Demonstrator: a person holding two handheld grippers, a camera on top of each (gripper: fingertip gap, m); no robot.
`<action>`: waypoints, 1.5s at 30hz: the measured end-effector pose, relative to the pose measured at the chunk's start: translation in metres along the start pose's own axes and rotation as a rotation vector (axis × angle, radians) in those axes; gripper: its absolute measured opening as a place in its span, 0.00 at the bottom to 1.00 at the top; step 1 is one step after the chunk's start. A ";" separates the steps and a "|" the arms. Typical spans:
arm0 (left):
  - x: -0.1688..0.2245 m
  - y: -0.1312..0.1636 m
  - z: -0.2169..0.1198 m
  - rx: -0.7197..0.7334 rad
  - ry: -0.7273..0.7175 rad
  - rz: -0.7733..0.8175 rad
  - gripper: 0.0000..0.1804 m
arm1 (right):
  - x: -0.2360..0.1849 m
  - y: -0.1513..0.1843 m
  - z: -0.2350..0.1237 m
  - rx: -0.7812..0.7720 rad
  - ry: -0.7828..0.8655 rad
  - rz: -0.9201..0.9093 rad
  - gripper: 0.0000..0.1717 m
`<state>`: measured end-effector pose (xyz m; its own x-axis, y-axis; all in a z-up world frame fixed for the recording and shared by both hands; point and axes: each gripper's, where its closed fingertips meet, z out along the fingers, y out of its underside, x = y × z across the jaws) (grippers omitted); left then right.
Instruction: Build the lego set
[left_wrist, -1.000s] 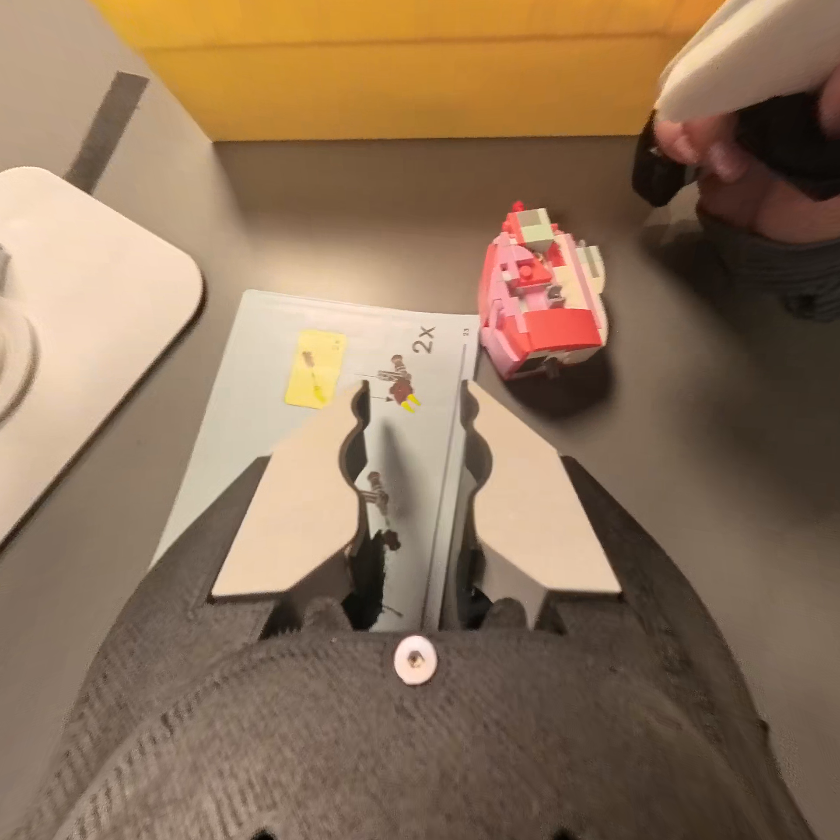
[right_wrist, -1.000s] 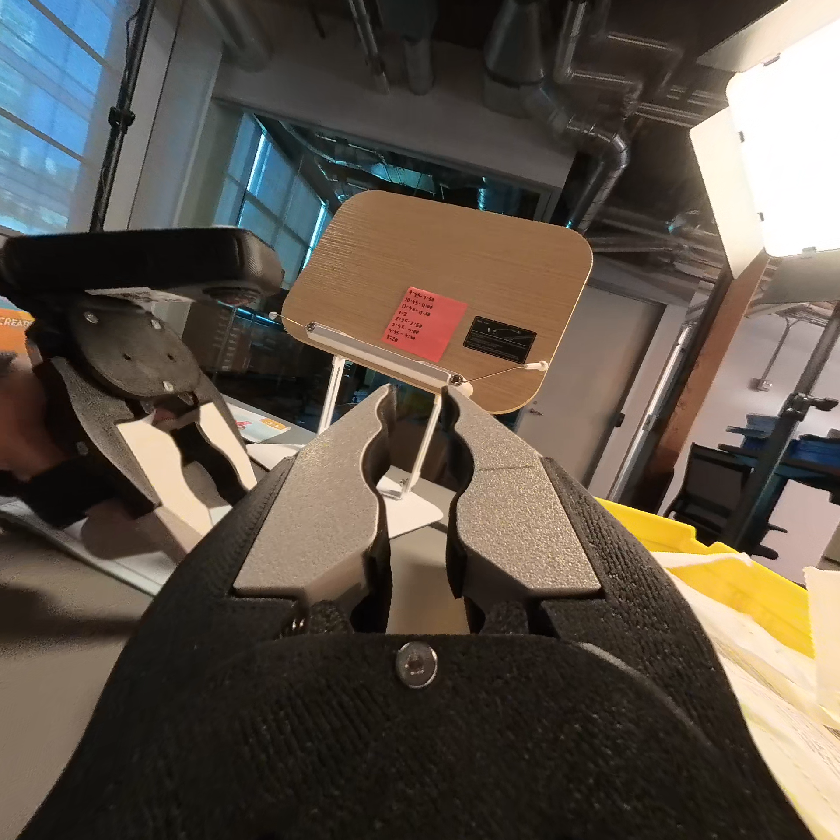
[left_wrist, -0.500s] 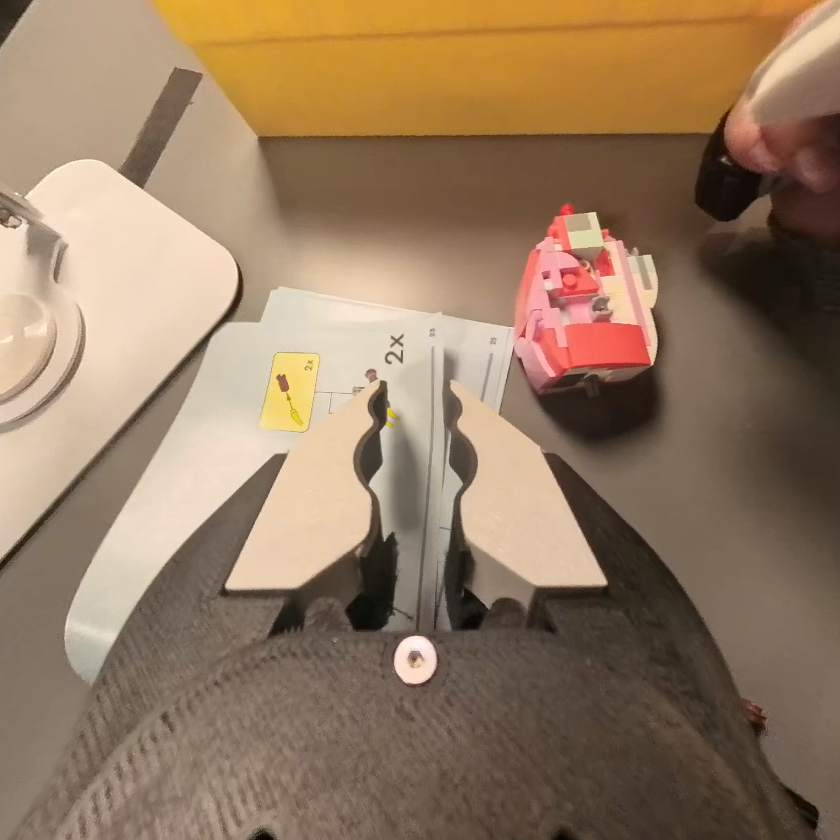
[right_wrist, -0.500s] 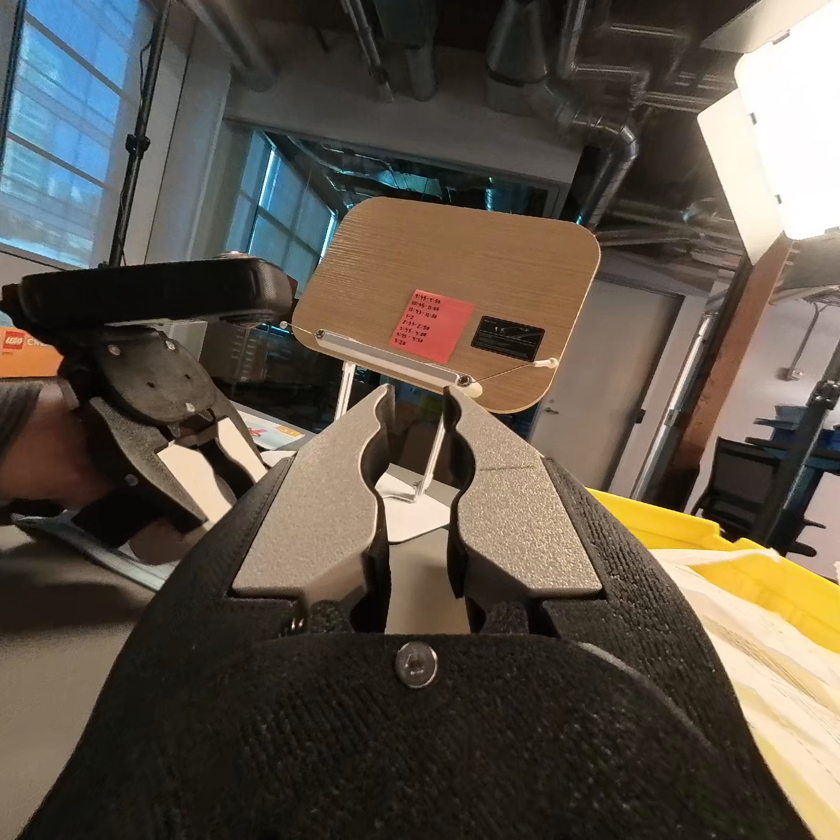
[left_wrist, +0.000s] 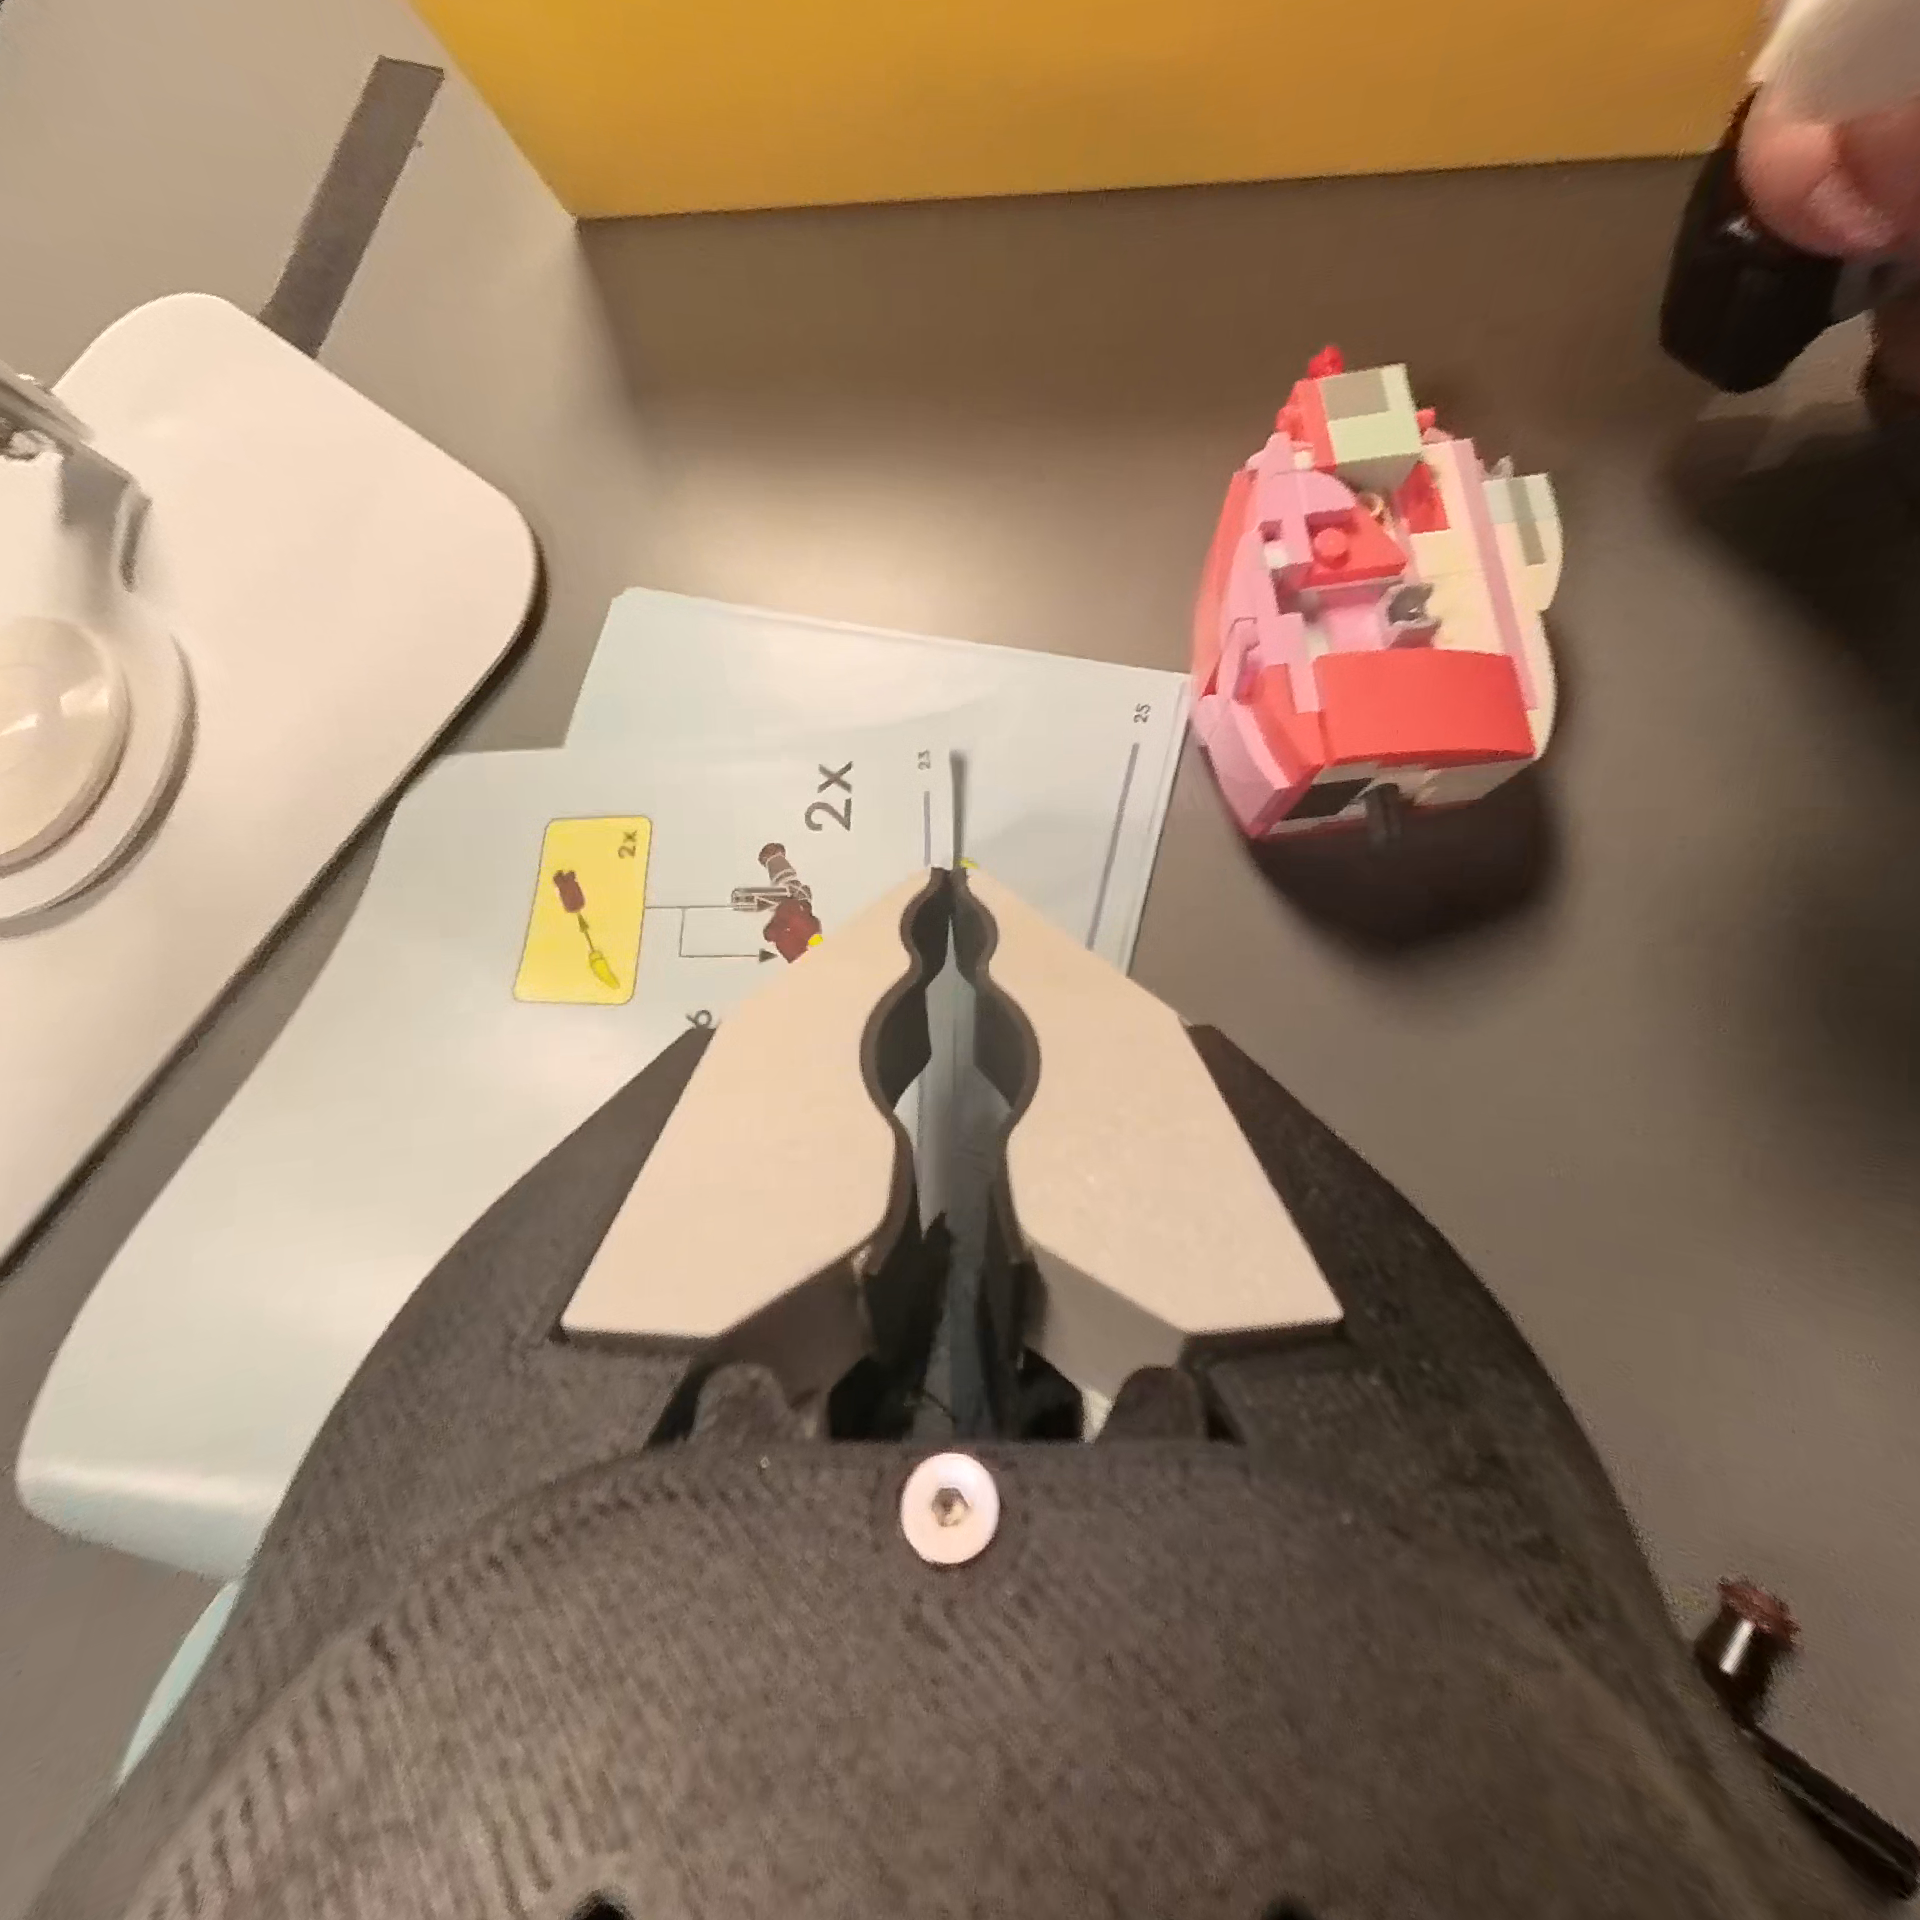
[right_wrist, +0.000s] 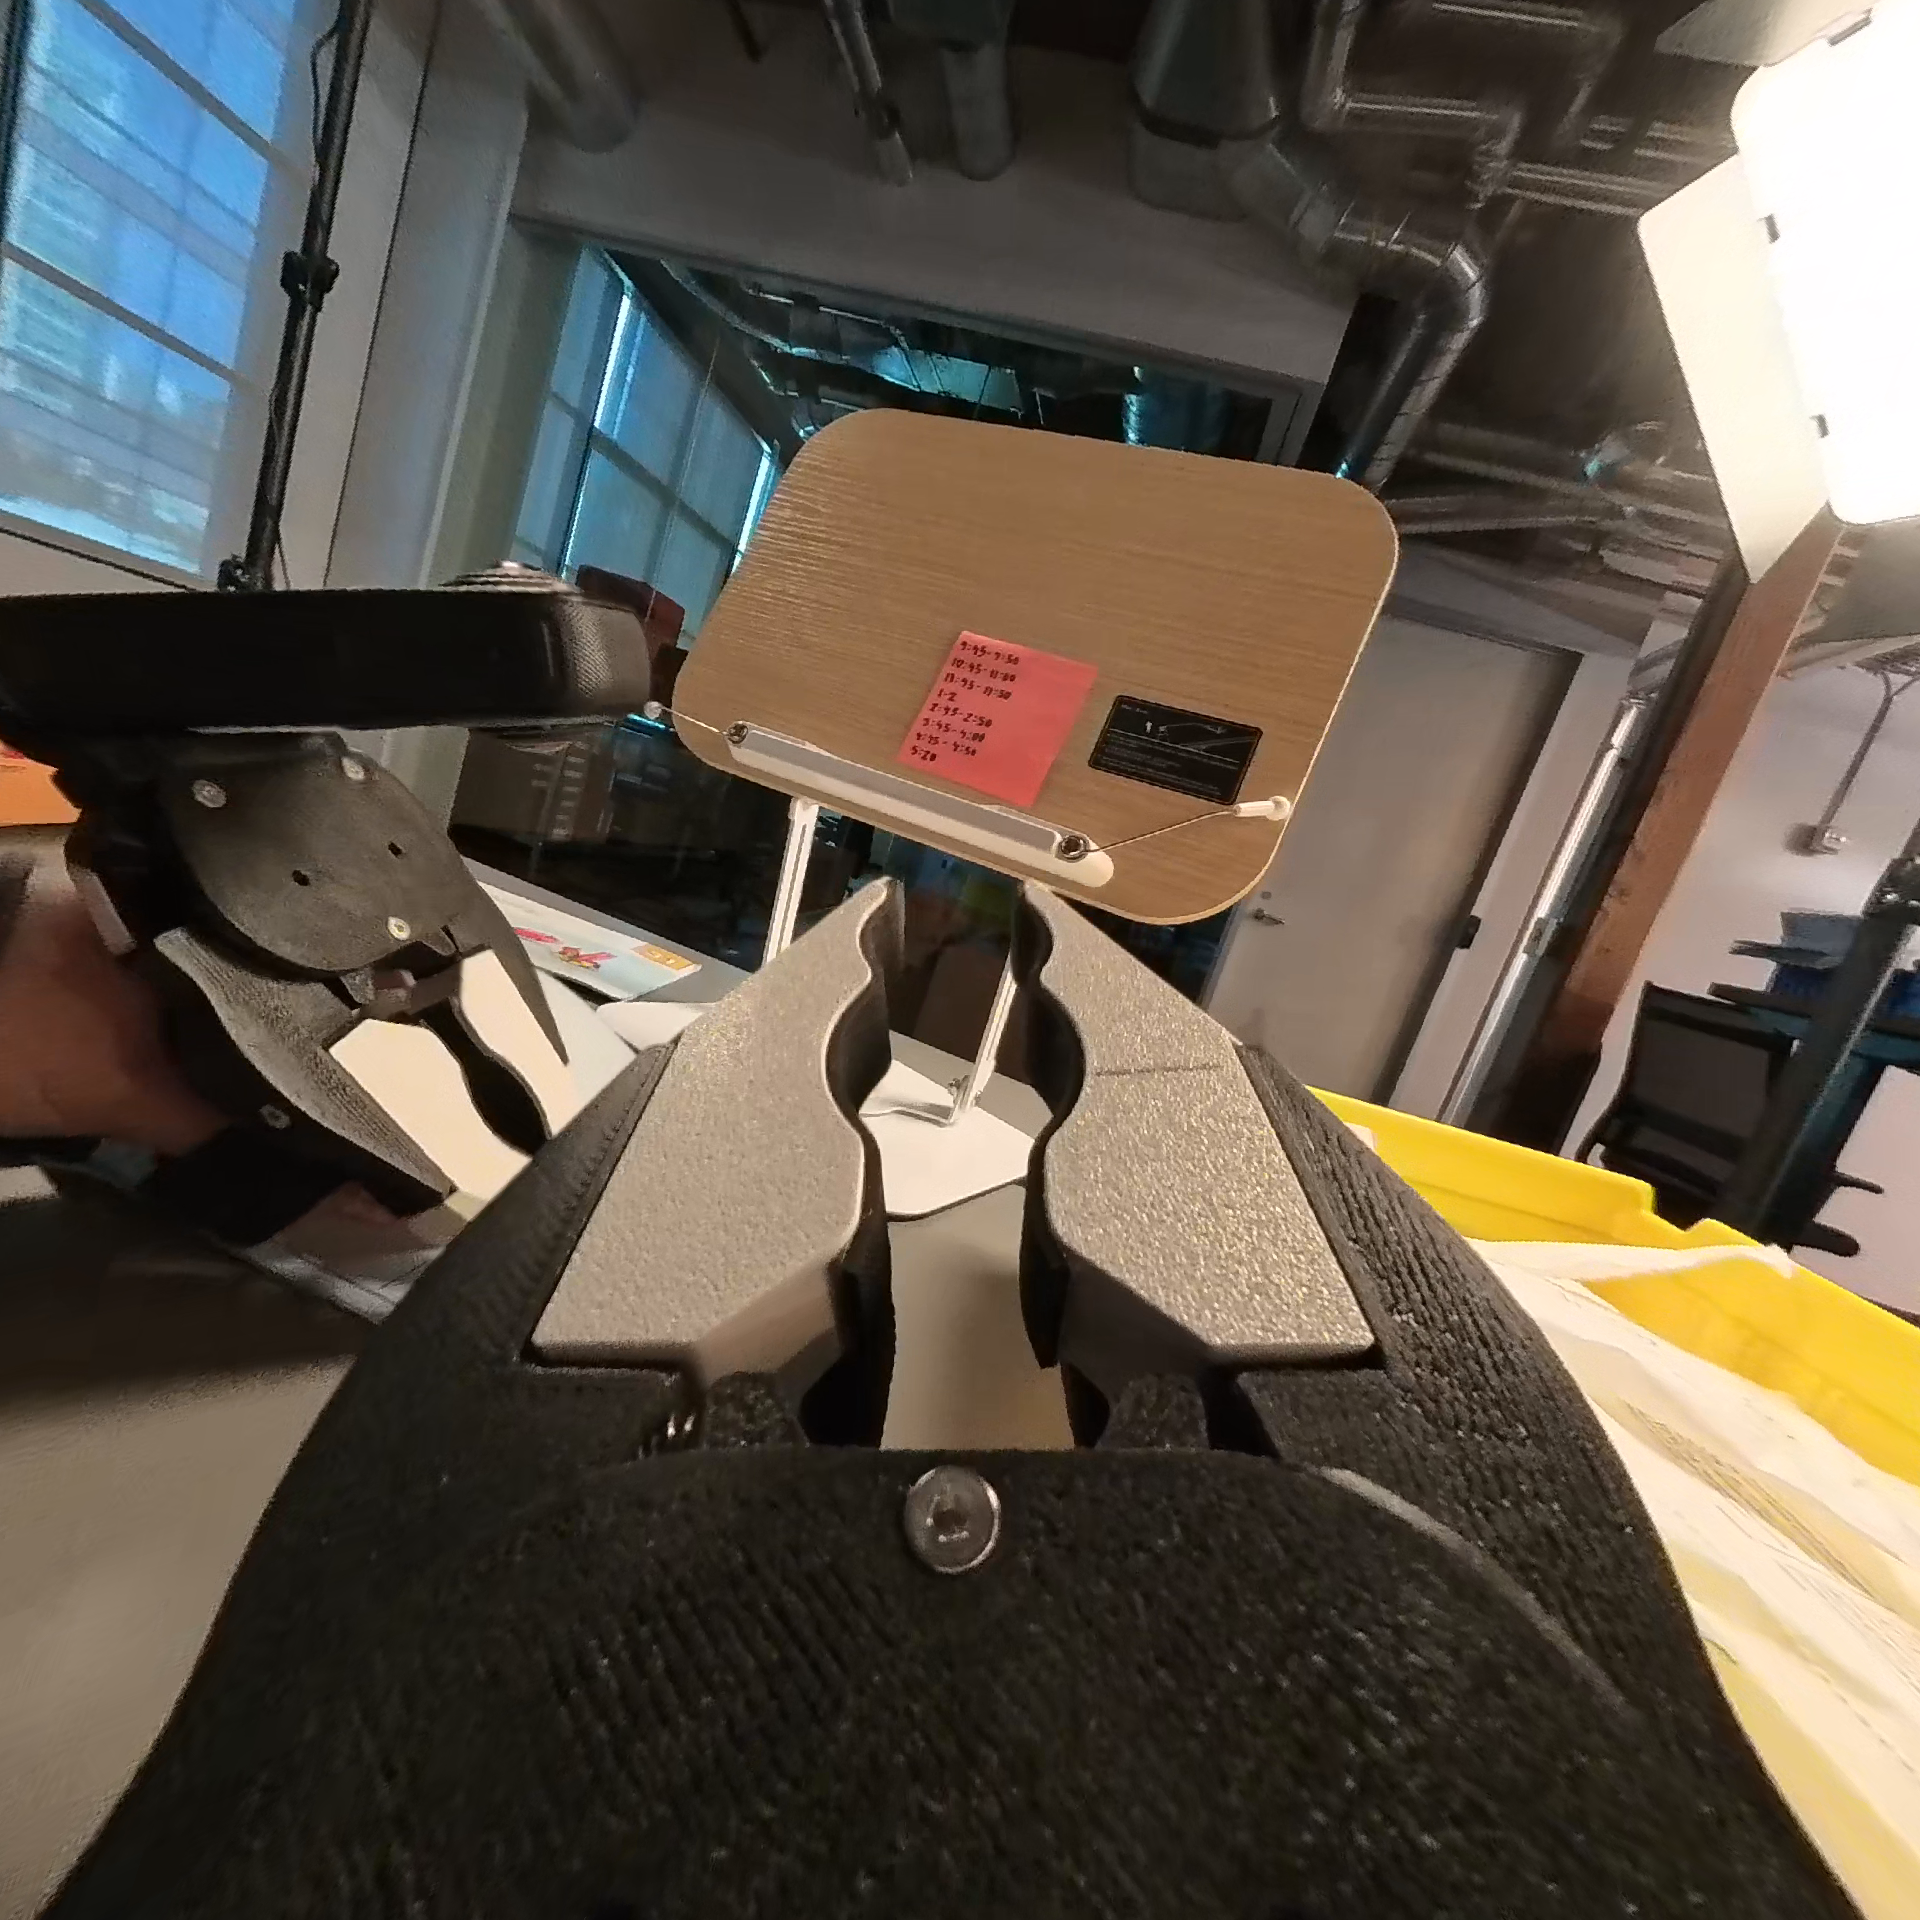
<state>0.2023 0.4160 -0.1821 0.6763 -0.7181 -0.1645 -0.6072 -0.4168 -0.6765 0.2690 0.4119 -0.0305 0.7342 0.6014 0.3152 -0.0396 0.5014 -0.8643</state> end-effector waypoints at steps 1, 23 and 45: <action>-0.004 0.002 -0.001 -0.008 -0.032 0.011 0.00 | 0.000 0.000 0.000 -0.002 -0.002 -0.001 0.10; -0.093 0.121 -0.152 -0.358 -0.679 -0.326 0.36 | -0.003 0.006 0.001 -0.040 -0.014 -0.009 0.09; -0.032 0.147 -0.244 0.098 -0.612 -0.474 0.40 | 0.001 0.004 -0.005 -0.087 0.087 -0.298 0.00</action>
<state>-0.0106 0.2419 -0.1007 0.9814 -0.0282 -0.1898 -0.1756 -0.5306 -0.8292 0.2729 0.4112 -0.0362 0.7600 0.3789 0.5280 0.2412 0.5900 -0.7705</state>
